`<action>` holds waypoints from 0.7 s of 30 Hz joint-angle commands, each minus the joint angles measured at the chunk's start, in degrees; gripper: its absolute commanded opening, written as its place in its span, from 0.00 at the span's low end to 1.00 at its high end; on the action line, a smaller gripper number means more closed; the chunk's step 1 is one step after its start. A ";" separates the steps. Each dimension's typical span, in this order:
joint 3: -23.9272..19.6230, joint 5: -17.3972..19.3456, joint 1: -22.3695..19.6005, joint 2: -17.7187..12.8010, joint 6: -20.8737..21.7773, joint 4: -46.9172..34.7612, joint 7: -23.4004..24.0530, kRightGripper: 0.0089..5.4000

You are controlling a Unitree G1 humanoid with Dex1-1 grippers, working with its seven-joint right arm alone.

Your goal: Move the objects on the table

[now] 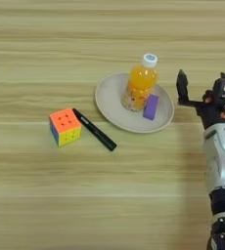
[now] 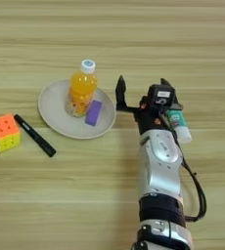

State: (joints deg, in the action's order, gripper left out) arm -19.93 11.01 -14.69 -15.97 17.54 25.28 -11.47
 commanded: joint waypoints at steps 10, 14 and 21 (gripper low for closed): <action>-0.67 0.04 -4.94 -2.49 2.46 -0.54 1.57 1.00; -0.67 0.05 -4.96 -2.48 2.49 -0.47 1.58 1.00; -0.96 0.28 -4.96 -2.41 2.29 -0.82 1.97 1.00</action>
State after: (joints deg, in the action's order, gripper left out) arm -20.36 11.04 -15.30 -16.01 18.43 27.01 -10.27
